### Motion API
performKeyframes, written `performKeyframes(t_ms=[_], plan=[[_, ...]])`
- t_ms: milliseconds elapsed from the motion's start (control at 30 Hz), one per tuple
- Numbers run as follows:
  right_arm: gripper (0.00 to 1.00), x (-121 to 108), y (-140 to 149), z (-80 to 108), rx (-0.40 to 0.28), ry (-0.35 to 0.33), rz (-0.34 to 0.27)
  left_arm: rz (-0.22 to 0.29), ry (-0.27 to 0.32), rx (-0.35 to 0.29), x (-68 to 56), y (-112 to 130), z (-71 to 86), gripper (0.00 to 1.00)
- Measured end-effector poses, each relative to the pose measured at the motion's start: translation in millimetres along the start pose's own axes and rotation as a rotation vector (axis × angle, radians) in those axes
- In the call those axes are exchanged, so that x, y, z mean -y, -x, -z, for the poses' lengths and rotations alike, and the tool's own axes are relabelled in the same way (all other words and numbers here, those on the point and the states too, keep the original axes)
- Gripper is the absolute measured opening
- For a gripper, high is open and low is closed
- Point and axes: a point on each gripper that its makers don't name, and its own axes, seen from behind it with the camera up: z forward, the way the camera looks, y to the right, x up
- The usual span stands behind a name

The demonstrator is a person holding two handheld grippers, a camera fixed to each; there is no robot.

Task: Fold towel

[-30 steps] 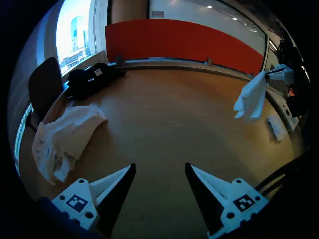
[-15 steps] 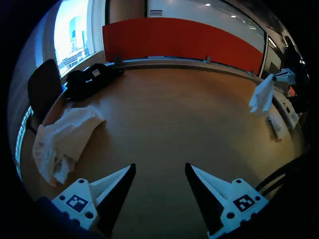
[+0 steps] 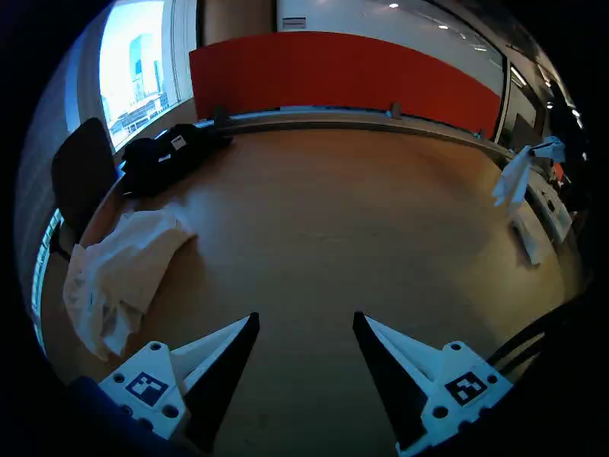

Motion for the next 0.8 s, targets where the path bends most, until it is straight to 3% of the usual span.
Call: performKeyframes(t_ms=[467,800], plan=[[0.05,-56,31,22.7,0.035,0.076,-0.041,-0.028,0.001,0.003,-7.2,-8,-3.1,0.91],[0.05,-71,53,37.3,0.059,0.109,-0.071,-0.04,0.009,0.003,-12.8,-10,-4.2,0.91]])
